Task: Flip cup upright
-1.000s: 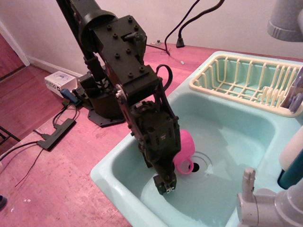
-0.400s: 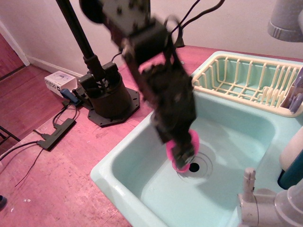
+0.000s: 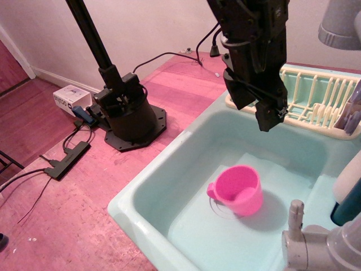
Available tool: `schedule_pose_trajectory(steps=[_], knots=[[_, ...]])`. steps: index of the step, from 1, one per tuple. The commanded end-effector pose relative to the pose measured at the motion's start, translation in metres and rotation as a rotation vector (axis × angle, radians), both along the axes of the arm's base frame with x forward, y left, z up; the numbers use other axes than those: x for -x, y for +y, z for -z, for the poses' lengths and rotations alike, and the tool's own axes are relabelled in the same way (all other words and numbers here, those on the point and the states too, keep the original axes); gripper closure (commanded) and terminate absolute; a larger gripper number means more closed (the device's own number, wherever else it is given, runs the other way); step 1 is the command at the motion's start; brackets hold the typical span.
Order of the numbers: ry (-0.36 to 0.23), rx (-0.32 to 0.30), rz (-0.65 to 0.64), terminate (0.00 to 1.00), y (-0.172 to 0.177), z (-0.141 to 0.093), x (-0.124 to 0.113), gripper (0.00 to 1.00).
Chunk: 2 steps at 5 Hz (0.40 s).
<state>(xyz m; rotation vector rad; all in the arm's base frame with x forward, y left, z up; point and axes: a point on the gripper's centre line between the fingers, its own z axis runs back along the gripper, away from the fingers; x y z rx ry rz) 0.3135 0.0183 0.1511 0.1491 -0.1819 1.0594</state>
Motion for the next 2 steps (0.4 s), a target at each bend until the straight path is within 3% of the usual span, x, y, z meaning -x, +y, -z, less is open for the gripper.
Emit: schedule_pose_trajectory(steps=[1, 2], knots=[[-0.056, 0.058, -0.009, 0.0, -0.01, 0.005, 0.007, 0.0], [-0.027, 0.07, 0.045, 0.0, -0.011, -0.008, 0.005, 0.0]])
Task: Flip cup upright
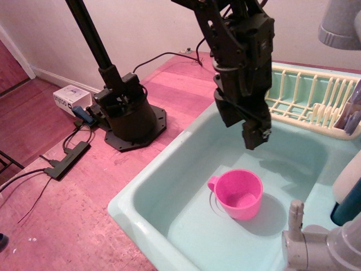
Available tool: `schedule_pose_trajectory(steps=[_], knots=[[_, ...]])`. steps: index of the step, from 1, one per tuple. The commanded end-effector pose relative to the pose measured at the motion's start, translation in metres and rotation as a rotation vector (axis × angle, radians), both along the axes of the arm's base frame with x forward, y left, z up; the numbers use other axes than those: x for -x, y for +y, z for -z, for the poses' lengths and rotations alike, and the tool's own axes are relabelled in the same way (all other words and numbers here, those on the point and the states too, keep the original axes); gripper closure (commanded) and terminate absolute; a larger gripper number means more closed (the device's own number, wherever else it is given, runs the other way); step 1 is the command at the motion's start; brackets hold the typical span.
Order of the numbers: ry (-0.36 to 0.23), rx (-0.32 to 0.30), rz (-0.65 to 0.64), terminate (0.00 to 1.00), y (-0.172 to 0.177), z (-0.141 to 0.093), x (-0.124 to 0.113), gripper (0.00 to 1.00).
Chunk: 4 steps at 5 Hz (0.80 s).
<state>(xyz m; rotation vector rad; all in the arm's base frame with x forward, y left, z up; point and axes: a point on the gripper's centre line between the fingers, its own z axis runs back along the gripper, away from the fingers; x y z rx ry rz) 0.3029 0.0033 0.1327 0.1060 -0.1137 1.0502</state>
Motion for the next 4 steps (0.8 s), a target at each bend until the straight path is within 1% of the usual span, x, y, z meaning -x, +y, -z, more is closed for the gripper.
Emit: schedule_pose_trajectory(steps=[1, 3, 4], knots=[[-0.065, 0.003, 0.032, 0.0, 0.0042, -0.0261, -0.0054, 0.0], [-0.065, 0.003, 0.032, 0.0, 0.0042, -0.0261, -0.0054, 0.0], [-0.065, 0.003, 0.032, 1.0, 0.0042, -0.0261, -0.0054, 0.0]])
